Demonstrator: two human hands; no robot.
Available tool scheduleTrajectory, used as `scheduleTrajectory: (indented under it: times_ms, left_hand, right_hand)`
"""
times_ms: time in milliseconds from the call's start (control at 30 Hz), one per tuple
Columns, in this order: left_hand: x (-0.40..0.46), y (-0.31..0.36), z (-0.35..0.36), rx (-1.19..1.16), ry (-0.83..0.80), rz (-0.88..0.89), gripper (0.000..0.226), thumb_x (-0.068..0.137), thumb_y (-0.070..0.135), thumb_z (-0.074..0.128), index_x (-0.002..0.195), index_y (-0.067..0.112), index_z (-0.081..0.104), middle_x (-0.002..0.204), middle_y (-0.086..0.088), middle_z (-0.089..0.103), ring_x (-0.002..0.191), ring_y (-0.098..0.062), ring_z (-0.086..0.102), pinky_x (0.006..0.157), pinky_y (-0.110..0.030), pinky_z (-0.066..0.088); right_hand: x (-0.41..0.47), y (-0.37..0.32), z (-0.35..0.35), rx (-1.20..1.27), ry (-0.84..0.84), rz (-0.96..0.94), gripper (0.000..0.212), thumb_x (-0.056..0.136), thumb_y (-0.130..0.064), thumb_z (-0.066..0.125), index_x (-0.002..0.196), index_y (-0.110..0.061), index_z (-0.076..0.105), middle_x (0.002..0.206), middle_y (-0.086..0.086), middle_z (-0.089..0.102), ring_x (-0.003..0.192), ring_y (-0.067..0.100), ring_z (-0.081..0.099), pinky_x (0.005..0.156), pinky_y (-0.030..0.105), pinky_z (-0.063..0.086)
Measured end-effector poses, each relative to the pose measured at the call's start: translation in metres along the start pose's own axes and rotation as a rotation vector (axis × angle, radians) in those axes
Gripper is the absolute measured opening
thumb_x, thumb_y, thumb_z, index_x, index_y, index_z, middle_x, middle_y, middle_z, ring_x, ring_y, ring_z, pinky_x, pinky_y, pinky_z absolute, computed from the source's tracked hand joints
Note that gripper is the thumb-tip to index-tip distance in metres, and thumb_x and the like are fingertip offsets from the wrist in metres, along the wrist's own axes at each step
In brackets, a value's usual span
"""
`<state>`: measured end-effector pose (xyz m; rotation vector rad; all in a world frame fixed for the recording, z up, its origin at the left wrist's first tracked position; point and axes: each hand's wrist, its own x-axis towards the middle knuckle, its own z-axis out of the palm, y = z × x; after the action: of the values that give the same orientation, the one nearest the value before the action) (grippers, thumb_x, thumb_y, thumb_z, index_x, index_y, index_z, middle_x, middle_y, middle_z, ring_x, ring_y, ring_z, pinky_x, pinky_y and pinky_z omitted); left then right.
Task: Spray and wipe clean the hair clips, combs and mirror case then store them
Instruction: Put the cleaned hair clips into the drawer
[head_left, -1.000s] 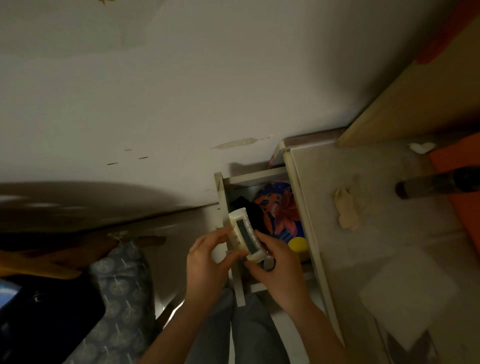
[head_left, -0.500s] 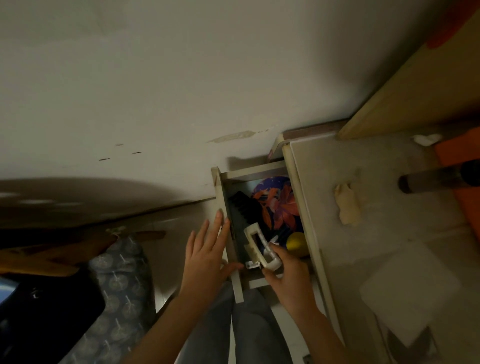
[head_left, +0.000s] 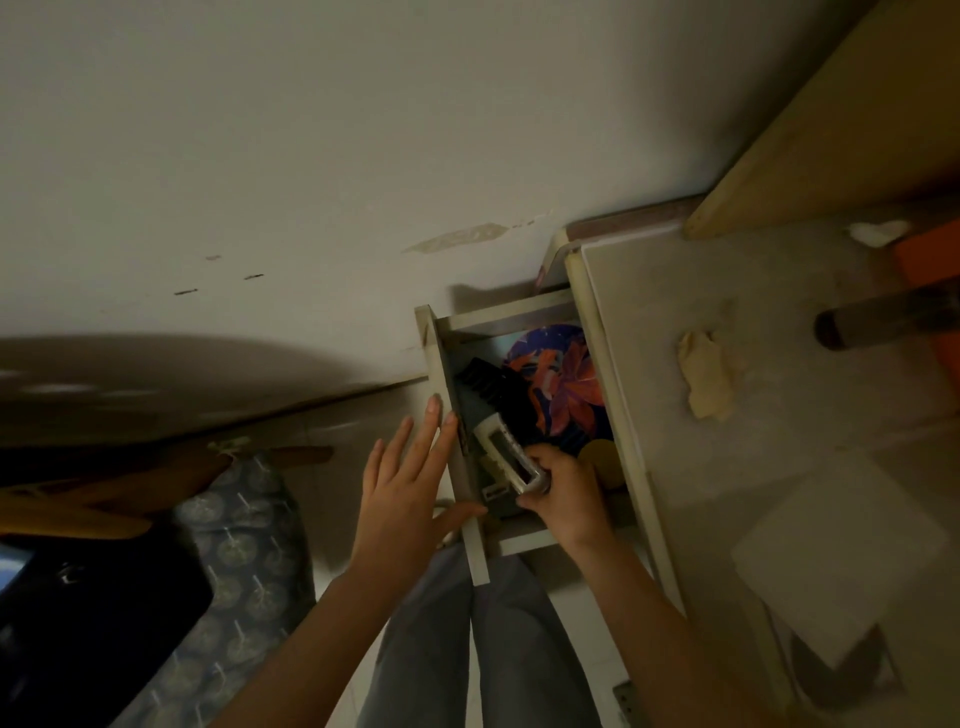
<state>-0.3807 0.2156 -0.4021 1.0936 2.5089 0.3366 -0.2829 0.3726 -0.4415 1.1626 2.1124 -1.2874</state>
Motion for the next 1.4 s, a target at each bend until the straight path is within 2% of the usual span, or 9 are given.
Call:
scheduleTrajectory:
  times_ms: [400, 667, 800, 900, 967, 1100, 1233, 1333, 1400]
  left_hand:
    - [0.001, 0.0, -0.001, 0.011, -0.063, -0.013, 0.089, 0.077, 0.072, 0.033, 0.149, 0.024, 0.009, 0.158, 0.0, 0.002, 0.145, -0.025, 0.005, 0.115, -0.043, 0.002]
    - [-0.004, 0.016, -0.04, 0.104, -0.099, 0.05, 0.082, 0.089, 0.069, 0.011, 0.143, 0.013, 0.038, 0.149, -0.016, 0.034, 0.136, -0.038, 0.033, 0.106, -0.056, 0.026]
    - [-0.006, 0.033, -0.062, 0.195, -0.034, 0.147, 0.072, 0.075, 0.045, 0.073, 0.133, 0.009, 0.053, 0.14, -0.019, 0.047, 0.124, -0.042, 0.049, 0.095, -0.059, 0.04]
    - [-0.008, 0.051, -0.077, 0.244, -0.008, 0.199, 0.082, 0.057, 0.041, 0.088, 0.129, 0.013, 0.059, 0.137, -0.016, 0.052, 0.12, -0.041, 0.054, 0.09, -0.058, 0.045]
    - [-0.01, 0.067, -0.09, 0.253, -0.023, 0.229, 0.081, 0.066, 0.046, 0.082, 0.136, 0.019, 0.052, 0.146, -0.011, 0.043, 0.129, -0.038, 0.045, 0.098, -0.056, 0.041]
    - [-0.013, 0.1, -0.104, 0.33, -0.083, 0.294, 0.073, 0.094, 0.058, 0.037, 0.151, 0.033, -0.001, 0.152, 0.002, -0.019, 0.14, -0.024, -0.017, 0.117, -0.046, -0.002]
    - [-0.023, 0.143, -0.123, 0.287, 0.028, 0.518, 0.076, 0.067, 0.048, 0.081, 0.133, 0.02, 0.056, 0.142, -0.01, 0.049, 0.127, -0.035, 0.05, 0.1, -0.053, 0.041]
    - [-0.027, 0.166, -0.121, 0.336, -0.082, 0.582, 0.07, 0.096, 0.056, 0.034, 0.151, 0.03, 0.0, 0.159, -0.003, -0.007, 0.148, -0.029, 0.002, 0.118, -0.048, 0.002]
    - [-0.03, 0.179, -0.11, 0.332, -0.088, 0.615, 0.064, 0.099, 0.054, 0.021, 0.148, 0.032, -0.014, 0.158, 0.0, -0.02, 0.147, -0.026, -0.011, 0.117, -0.045, -0.007]
  right_hand:
    - [0.003, -0.003, 0.001, -0.166, 0.053, -0.025, 0.058, 0.077, -0.018, 0.077, 0.131, -0.018, 0.055, 0.134, 0.008, 0.044, 0.122, 0.027, 0.046, 0.103, 0.039, 0.042]
    - [-0.063, -0.015, -0.022, 0.026, 0.232, -0.234, 0.063, 0.087, -0.036, 0.067, 0.142, -0.019, 0.043, 0.139, 0.001, 0.051, 0.128, 0.016, 0.046, 0.103, 0.034, 0.043]
    - [-0.1, -0.021, -0.035, -0.031, 0.345, -0.22, 0.062, 0.091, -0.04, 0.059, 0.146, -0.024, 0.035, 0.145, -0.001, 0.041, 0.133, 0.014, 0.037, 0.108, 0.023, 0.034]
    - [-0.126, -0.028, -0.048, -0.112, 0.44, -0.184, 0.059, 0.094, -0.04, 0.054, 0.147, -0.026, 0.032, 0.15, -0.003, 0.033, 0.136, 0.014, 0.03, 0.109, 0.022, 0.028]
    - [-0.147, -0.029, -0.059, -0.104, 0.476, -0.141, 0.06, 0.096, -0.04, 0.051, 0.149, -0.029, 0.026, 0.153, -0.006, 0.025, 0.138, 0.014, 0.025, 0.111, 0.024, 0.027]
    - [-0.194, -0.022, -0.075, -0.123, 0.549, -0.04, 0.063, 0.098, -0.042, 0.044, 0.151, -0.032, 0.012, 0.158, -0.007, 0.012, 0.143, 0.018, 0.016, 0.114, 0.031, 0.023]
    - [-0.235, -0.008, -0.085, -0.167, 0.63, 0.107, 0.063, 0.1, -0.041, 0.041, 0.152, -0.031, 0.008, 0.16, -0.004, 0.008, 0.146, 0.018, 0.011, 0.117, 0.034, 0.018]
    - [-0.264, 0.005, -0.087, -0.172, 0.707, 0.172, 0.064, 0.099, -0.042, 0.042, 0.152, -0.03, 0.008, 0.16, -0.003, 0.005, 0.147, 0.016, 0.007, 0.118, 0.033, 0.01]
    - [-0.283, 0.015, -0.089, -0.173, 0.736, 0.239, 0.062, 0.1, -0.045, 0.037, 0.152, -0.031, 0.006, 0.161, -0.003, 0.003, 0.147, 0.015, 0.006, 0.118, 0.032, 0.01]
